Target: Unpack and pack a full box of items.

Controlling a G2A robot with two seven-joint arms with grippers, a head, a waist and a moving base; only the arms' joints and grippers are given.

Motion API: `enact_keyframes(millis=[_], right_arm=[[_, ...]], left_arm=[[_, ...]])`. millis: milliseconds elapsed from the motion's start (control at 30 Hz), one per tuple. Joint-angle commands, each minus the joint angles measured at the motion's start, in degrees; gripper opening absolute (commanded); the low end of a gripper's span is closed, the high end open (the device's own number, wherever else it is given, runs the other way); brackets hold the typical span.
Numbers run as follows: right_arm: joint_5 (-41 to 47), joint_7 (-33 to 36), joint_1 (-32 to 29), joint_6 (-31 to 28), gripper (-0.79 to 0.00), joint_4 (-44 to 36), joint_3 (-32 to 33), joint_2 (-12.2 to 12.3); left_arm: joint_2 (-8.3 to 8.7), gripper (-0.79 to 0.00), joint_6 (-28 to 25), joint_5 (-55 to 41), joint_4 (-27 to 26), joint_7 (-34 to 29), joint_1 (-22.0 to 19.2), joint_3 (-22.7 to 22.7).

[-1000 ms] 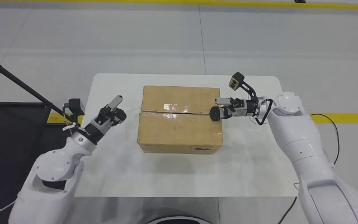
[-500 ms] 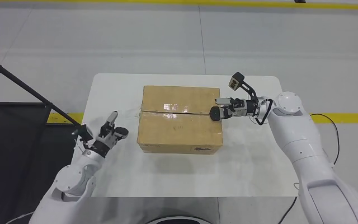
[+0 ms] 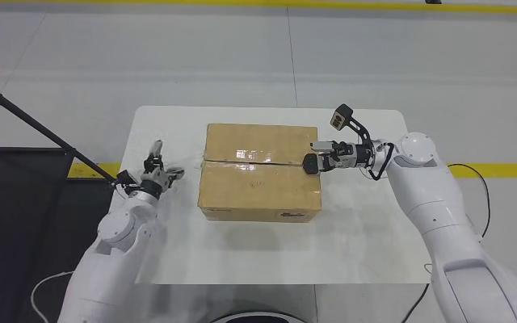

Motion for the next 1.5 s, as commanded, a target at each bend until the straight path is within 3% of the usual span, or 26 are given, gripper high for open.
enact_keyframes(millis=[0,367,667,1133,1467], right_arm=[[0.0,0.0,0.0,0.0,0.0,0.0,0.0,0.0],[0.0,0.0,0.0,0.0,0.0,0.0,0.0,0.0],[0.26,-3.22,-2.59,0.12,0.0,-4.34,1.14,0.46],[5.87,-3.37,-9.19,-2.77,0.0,-12.33,9.22,2.95],[7.06,-2.0,-11.29,-2.6,0.0,-13.19,11.79,3.93]], left_arm=[[-0.09,0.0,-1.97,0.95,-0.74,1.02,0.52,-0.48],[-0.43,0.0,-10.03,10.7,-10.96,11.32,6.98,-4.84],[-0.87,0.0,-11.54,17.52,-20.4,15.61,11.84,-7.17],[-1.58,0.0,-8.46,22.72,-27.0,14.55,11.39,-7.93],[-2.13,0.0,-5.85,26.19,-30.63,13.25,10.1,-6.81]])
